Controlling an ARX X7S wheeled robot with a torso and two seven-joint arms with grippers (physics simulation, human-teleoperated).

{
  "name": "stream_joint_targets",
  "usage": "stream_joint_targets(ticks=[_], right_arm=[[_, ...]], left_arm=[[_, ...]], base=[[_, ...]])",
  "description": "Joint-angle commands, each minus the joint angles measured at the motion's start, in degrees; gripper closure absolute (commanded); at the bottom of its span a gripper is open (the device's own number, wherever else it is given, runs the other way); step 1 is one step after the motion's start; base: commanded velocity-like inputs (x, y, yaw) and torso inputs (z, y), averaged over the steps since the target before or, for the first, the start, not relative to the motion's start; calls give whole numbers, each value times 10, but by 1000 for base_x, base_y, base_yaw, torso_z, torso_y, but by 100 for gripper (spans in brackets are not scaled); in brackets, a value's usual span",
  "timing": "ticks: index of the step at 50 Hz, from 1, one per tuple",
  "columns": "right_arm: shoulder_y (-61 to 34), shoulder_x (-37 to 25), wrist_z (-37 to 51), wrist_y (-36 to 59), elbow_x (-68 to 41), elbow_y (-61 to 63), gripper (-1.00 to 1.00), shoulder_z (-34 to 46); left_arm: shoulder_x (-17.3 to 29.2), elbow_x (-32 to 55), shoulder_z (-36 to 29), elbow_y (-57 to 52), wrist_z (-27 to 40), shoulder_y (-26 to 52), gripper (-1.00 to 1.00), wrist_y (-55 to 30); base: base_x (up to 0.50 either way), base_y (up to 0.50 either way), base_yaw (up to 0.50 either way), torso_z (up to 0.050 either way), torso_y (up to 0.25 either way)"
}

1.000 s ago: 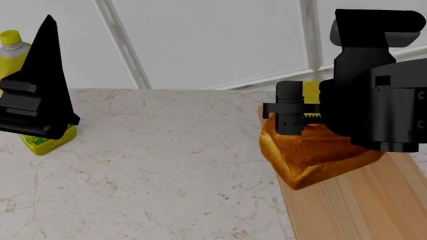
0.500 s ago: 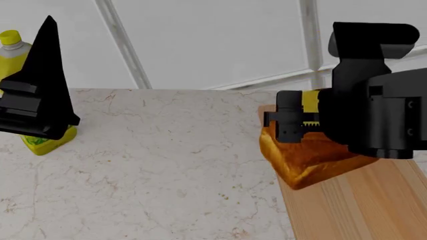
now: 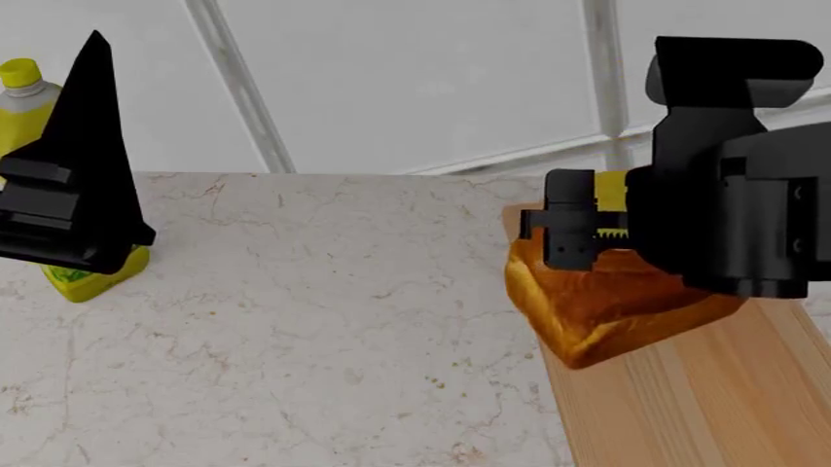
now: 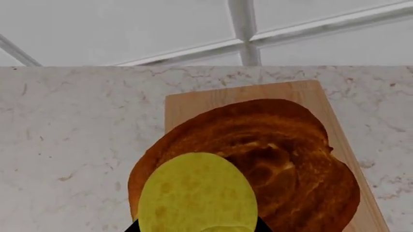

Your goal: Pick up the wedge of cheese and place it on the slice of bread to prepare a simple cheese on bread dish.

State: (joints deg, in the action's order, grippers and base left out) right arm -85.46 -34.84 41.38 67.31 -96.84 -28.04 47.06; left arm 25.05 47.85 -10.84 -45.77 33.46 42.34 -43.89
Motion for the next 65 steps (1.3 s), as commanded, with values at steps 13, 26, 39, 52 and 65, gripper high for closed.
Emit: stream_joint_targets(ticks=[13,26,39,52,65], right_arm=[[1,5,-47,-16,44,-38,100,14],[10,10,-74,-25,63,-54,100,27],[9,2,-56,-5,47,-40,-100,27],[-55,-7,39,47,-3,18,-100,12],[-175,0,121,106,-62,54,-100,-1]], left_arm=[[4,2,-5,-1,4,2,-100,2],[6,7,-4,-2,5,1,-100,5],[7,8,-6,-2,7,1,-100,8],[8,10,-7,-1,10,1,-100,10],[10,14,-6,-2,9,-2,-100,16]], base=[[0,0,0,0,0],[0,0,0,0,0],[1,0,0,0,0],[0,0,0,0,0],[0,0,0,0,0]])
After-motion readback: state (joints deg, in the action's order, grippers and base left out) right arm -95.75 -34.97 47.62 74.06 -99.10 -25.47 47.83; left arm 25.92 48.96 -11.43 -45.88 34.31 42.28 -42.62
